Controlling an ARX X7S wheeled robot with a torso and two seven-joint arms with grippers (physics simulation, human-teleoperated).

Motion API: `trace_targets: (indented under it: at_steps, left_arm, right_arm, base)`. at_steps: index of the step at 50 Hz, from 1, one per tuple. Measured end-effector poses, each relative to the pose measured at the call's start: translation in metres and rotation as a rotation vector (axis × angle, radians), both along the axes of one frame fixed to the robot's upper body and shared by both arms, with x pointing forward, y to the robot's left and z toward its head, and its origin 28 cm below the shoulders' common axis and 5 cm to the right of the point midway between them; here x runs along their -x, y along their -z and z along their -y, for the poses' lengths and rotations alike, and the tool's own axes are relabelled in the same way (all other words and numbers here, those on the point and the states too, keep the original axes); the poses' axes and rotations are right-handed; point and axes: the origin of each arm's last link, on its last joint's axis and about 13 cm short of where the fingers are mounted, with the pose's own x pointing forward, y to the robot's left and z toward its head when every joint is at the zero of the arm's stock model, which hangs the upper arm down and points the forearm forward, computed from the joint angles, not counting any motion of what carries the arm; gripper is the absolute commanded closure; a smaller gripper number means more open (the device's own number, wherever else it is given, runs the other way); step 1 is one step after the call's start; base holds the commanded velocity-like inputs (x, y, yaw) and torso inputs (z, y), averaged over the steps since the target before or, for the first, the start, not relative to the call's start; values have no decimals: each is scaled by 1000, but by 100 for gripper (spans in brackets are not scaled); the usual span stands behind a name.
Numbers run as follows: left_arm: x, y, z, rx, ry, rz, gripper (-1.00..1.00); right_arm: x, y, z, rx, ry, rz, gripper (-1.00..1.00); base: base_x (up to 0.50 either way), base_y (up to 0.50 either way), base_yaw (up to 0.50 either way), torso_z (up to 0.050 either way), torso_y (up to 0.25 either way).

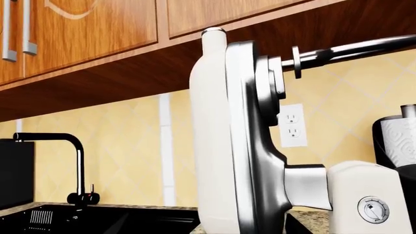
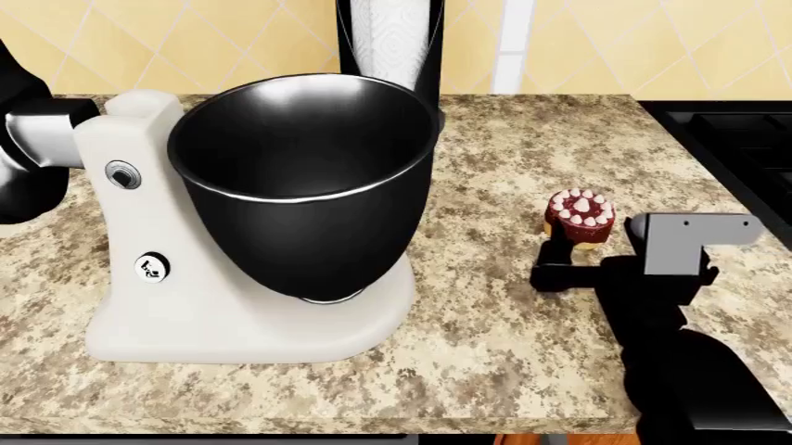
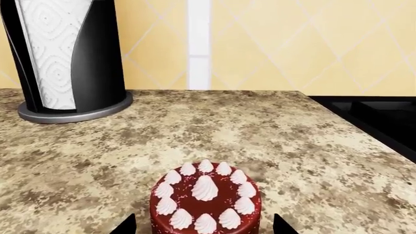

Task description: Place the cake in the stand mixer bowl.

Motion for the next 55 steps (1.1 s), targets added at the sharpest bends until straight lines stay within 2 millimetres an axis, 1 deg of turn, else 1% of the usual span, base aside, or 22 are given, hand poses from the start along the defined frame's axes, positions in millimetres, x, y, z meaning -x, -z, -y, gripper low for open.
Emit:
trace_targets:
  at_steps: [23, 55]
  left_arm:
    - [-1, 0, 0, 1, -3, -1, -100]
    - [-1, 0, 1, 2, -4, -3, -100]
  right_arm:
    - [-9, 2, 0, -2, -1, -6, -100]
    - [-16, 9, -1, -6, -5, -10, -100]
  base:
    - [0, 0, 0, 0, 0]
    - [0, 0, 0, 0, 0]
